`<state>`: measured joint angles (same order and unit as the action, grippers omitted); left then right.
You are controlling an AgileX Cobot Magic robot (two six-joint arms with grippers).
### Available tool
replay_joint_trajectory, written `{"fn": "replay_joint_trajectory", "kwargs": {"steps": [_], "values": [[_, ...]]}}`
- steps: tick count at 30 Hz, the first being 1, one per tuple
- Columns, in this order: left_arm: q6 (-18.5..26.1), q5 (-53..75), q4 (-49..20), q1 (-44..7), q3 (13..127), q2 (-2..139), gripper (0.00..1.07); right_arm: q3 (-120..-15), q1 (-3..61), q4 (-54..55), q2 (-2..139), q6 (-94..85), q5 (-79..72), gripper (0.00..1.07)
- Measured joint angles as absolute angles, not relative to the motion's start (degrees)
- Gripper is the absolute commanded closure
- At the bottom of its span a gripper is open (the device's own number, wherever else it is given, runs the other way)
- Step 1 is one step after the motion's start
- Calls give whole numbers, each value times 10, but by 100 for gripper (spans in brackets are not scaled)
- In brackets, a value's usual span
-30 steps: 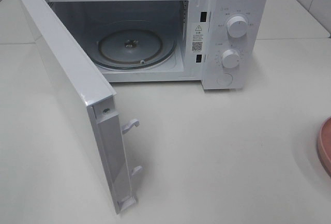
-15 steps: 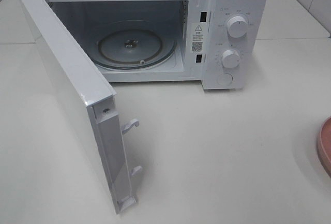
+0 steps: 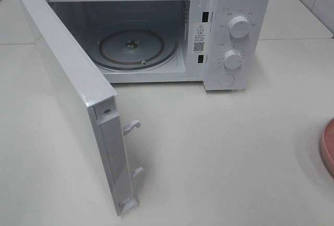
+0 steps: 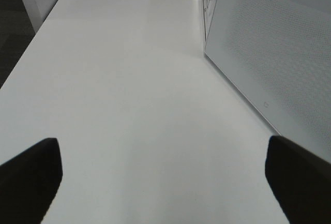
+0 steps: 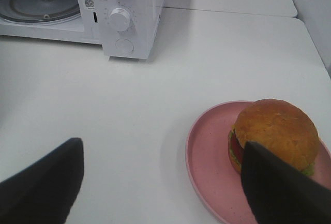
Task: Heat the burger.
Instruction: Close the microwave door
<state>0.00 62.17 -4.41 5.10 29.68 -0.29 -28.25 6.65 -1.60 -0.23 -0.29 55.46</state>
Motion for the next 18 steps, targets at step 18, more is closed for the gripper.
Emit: {"fn": "replay_joint_trajectory", "kwargs": {"steps": [18], "values": [[0, 622, -47, 51, 297, -3, 6, -282, 66, -16, -2, -3, 555, 33]]}}
